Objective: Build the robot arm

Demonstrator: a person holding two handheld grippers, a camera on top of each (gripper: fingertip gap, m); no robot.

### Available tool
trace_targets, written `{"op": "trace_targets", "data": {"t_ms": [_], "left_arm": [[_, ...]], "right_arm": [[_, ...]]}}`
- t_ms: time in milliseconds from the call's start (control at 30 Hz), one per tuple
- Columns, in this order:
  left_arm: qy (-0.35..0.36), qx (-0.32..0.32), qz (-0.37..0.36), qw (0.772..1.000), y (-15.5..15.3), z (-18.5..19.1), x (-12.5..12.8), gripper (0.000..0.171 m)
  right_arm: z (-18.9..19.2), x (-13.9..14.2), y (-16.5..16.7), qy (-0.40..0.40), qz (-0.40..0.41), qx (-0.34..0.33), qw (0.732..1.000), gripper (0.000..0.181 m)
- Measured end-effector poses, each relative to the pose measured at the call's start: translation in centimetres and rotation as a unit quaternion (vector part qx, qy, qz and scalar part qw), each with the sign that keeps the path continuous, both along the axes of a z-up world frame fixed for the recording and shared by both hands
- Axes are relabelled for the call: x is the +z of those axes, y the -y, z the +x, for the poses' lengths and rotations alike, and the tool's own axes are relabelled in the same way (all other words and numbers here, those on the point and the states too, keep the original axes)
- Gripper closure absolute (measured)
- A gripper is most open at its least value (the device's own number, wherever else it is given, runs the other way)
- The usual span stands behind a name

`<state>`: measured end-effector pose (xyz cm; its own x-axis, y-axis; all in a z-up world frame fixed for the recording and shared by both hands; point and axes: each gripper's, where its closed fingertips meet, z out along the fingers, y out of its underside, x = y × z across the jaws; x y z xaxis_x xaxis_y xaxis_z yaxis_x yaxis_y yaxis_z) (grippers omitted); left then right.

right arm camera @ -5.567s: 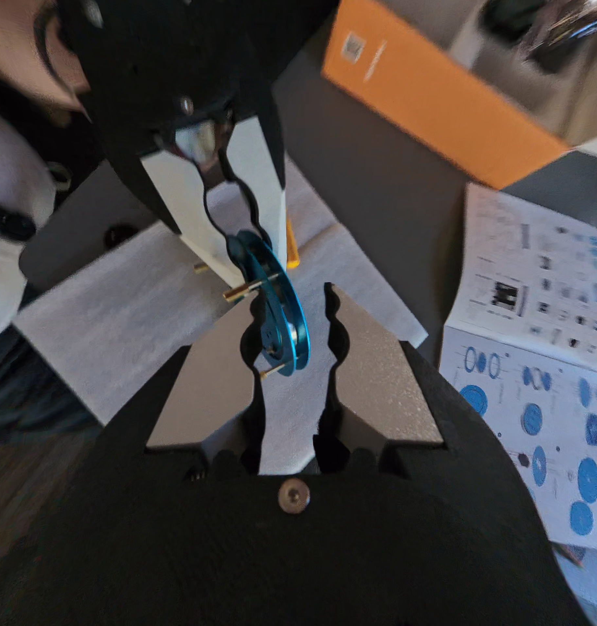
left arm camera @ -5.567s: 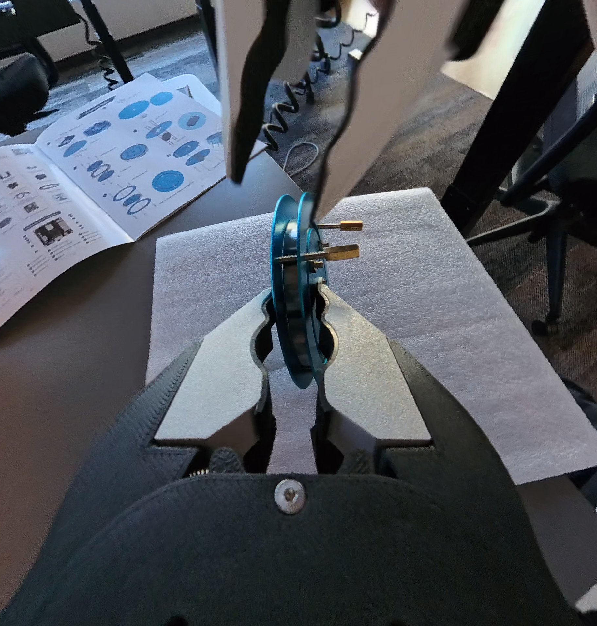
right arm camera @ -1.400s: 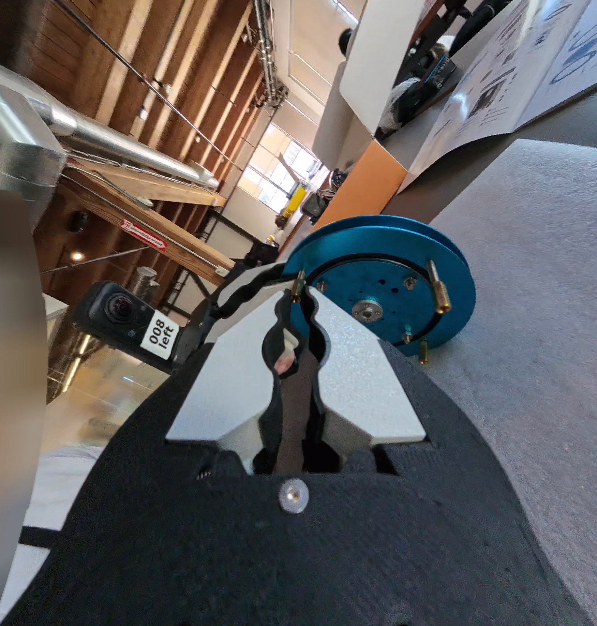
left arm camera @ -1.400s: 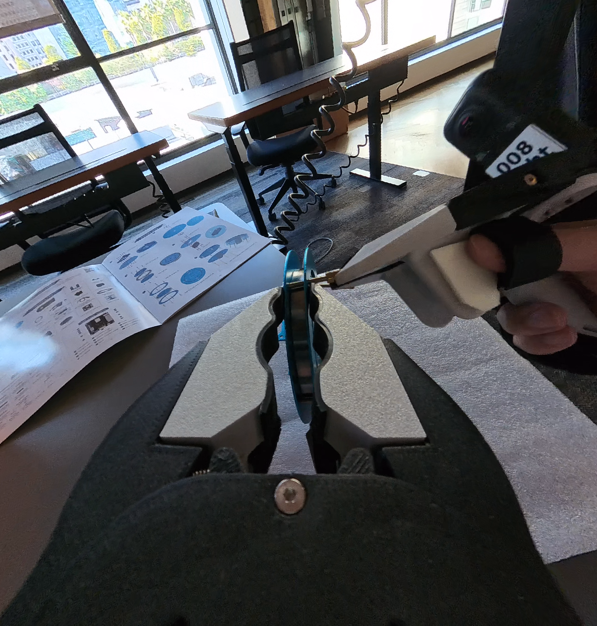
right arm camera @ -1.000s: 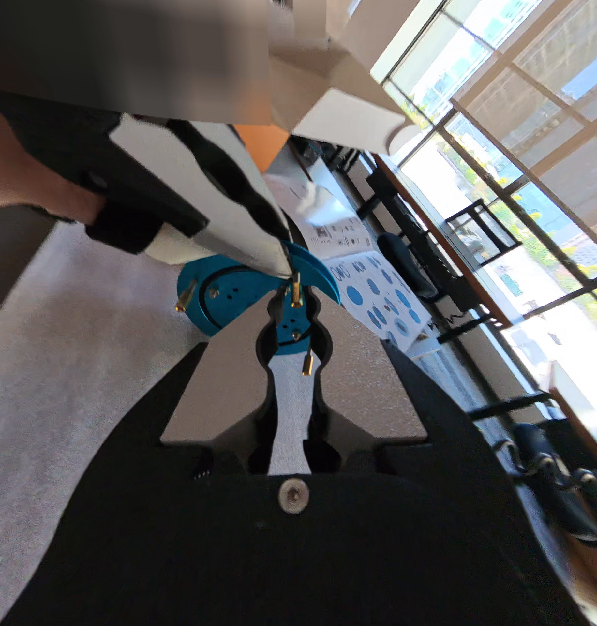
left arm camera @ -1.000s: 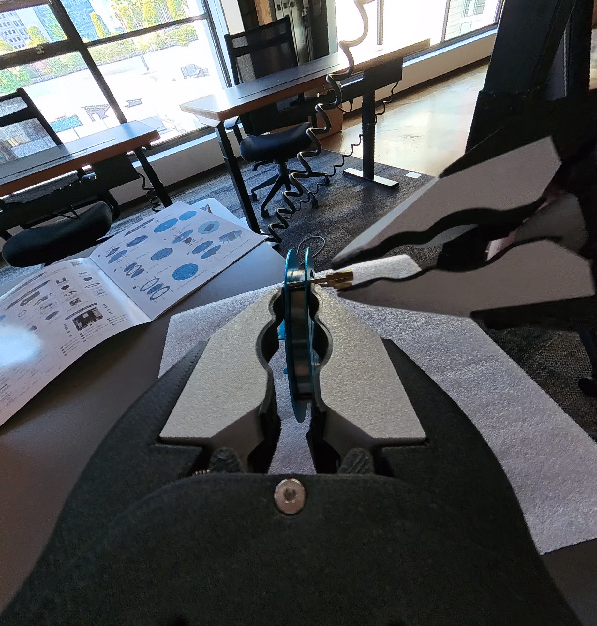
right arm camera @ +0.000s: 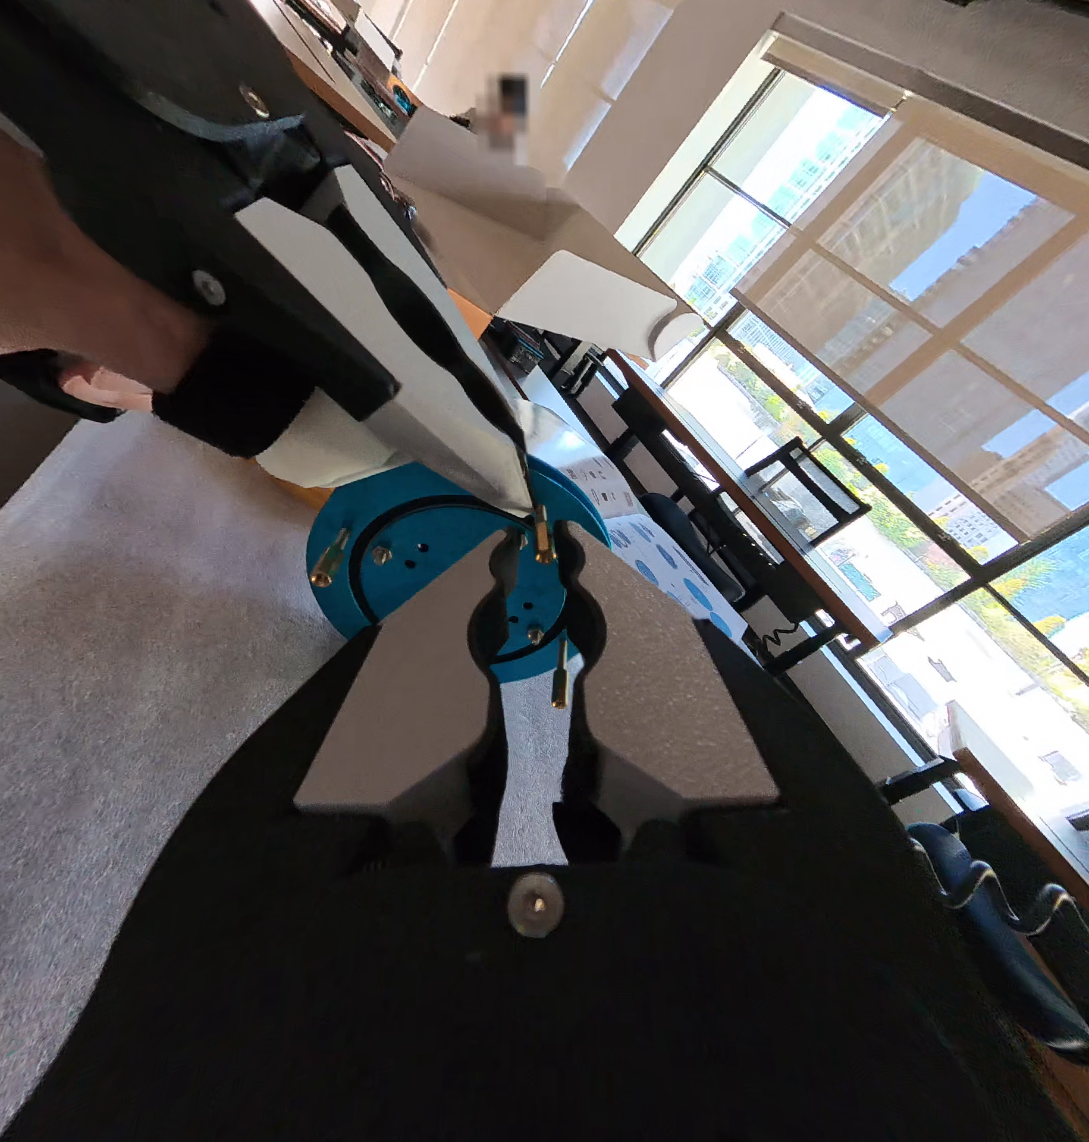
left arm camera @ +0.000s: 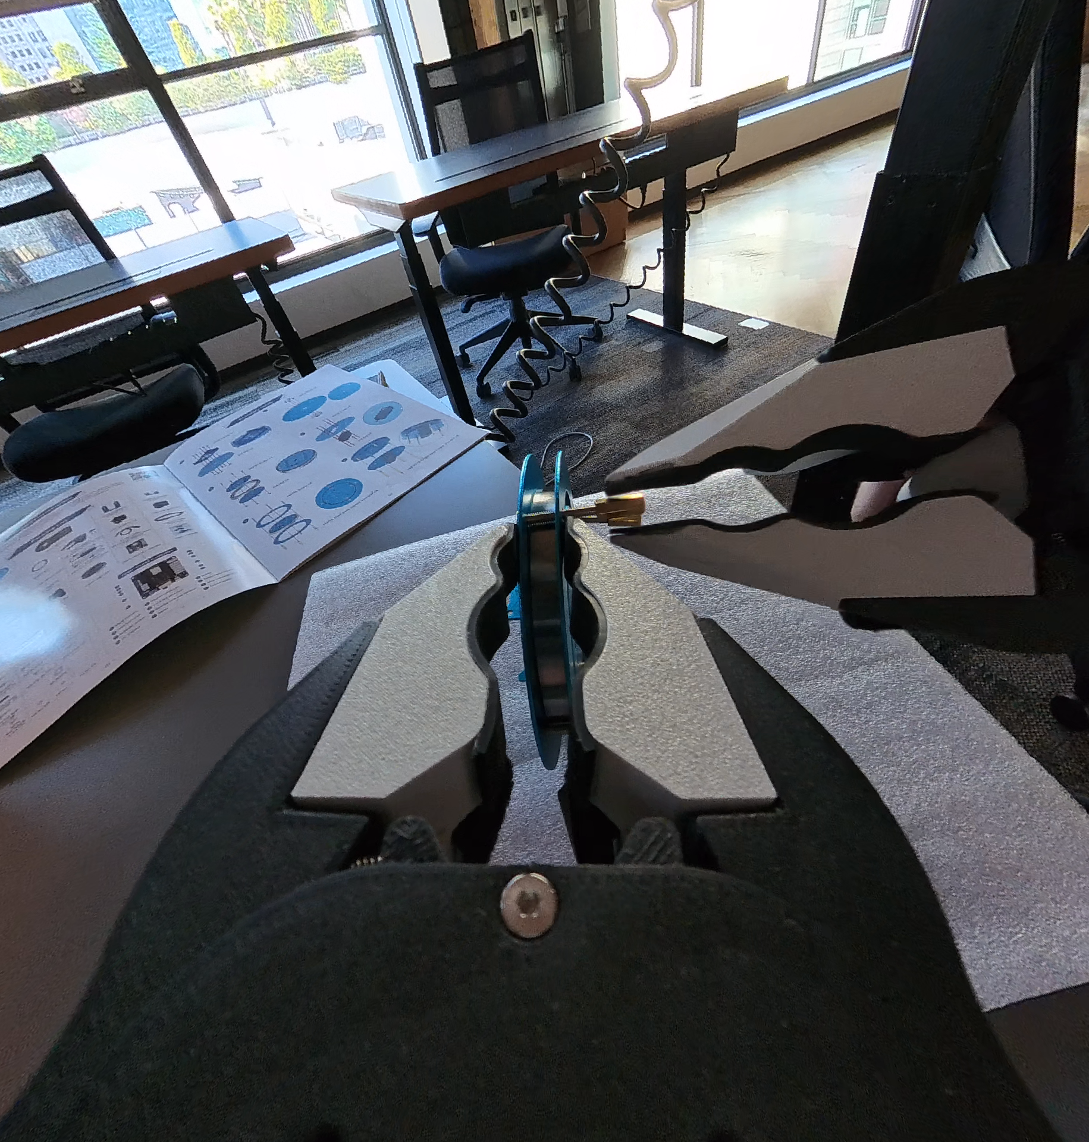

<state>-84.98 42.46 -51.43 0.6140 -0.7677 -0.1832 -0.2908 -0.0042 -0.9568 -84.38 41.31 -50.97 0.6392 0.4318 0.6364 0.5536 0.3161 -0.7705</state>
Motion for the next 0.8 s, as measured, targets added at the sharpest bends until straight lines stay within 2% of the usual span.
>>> {"op": "trace_targets", "data": {"t_ms": [133,233,267,333,367,400,433,467,500,533,567,600,633,700,767,800], "left_arm": [[-0.001,-0.002,0.000,1.000,0.1,0.0,0.0,0.160],[0.001,-0.005,-0.002,1.000,0.2,0.1,0.0,0.160],[0.001,-0.004,0.000,1.000,0.2,0.1,0.0,0.160],[0.001,-0.001,0.006,1.000,0.1,0.1,0.0,0.160],[0.002,0.001,0.006,1.000,0.0,0.1,0.0,0.160],[0.003,0.002,0.007,1.000,0.0,0.1,0.0,0.160],[0.002,0.004,0.009,1.000,-0.1,0.1,0.0,0.160],[0.000,0.005,0.011,1.000,-0.1,0.1,0.0,0.160],[-0.003,0.007,0.014,1.000,-0.1,0.1,0.0,0.160],[-0.007,0.007,0.017,1.000,0.0,0.2,0.0,0.160],[-0.009,0.006,0.018,1.000,0.0,0.2,0.0,0.160],[-0.009,0.004,0.017,1.000,0.1,0.3,0.0,0.160],[-0.008,0.003,0.015,1.000,0.1,0.3,0.0,0.160],[-0.005,0.003,0.010,1.000,0.0,0.2,0.0,0.160],[0.001,0.003,0.005,1.000,0.0,0.0,0.0,0.160],[0.004,0.002,0.002,1.000,0.0,0.0,0.0,0.160]], "right_arm": [[0.2,-0.4,-0.4,0.026,0.007,-0.015,1.000,0.176],[0.2,-0.3,-0.2,0.006,-0.003,-0.008,1.000,0.177],[0.3,-0.4,-0.2,-0.020,-0.021,-0.004,1.000,0.177],[0.2,-0.4,-0.3,-0.138,-0.104,0.020,0.985,0.177],[0.2,-0.4,-0.4,-0.223,-0.166,0.040,0.960,0.177],[0.1,-0.5,-0.4,-0.327,-0.241,0.063,0.912,0.177],[0.1,-0.5,-0.5,-0.435,-0.321,0.087,0.837,0.176],[0.1,-0.4,-0.4,-0.527,-0.387,0.110,0.749,0.177],[0.1,-0.4,-0.4,-0.588,-0.429,0.131,0.673,0.177],[0.1,-0.4,-0.3,-0.614,-0.448,0.147,0.633,0.176],[0.1,-0.3,-0.2,-0.624,-0.451,0.151,0.621,0.176],[0.2,-0.2,-0.2,-0.622,-0.443,0.149,0.629,0.176],[0.3,-0.1,-0.2,-0.602,-0.418,0.148,0.664,0.175],[0.6,0.1,-0.2,-0.510,-0.342,0.130,0.778,0.163],[1.4,0.3,-0.2,-0.369,-0.224,0.087,0.898,0.158],[1.8,0.4,-0.3,-0.297,-0.164,0.054,0.939,0.155]]}}
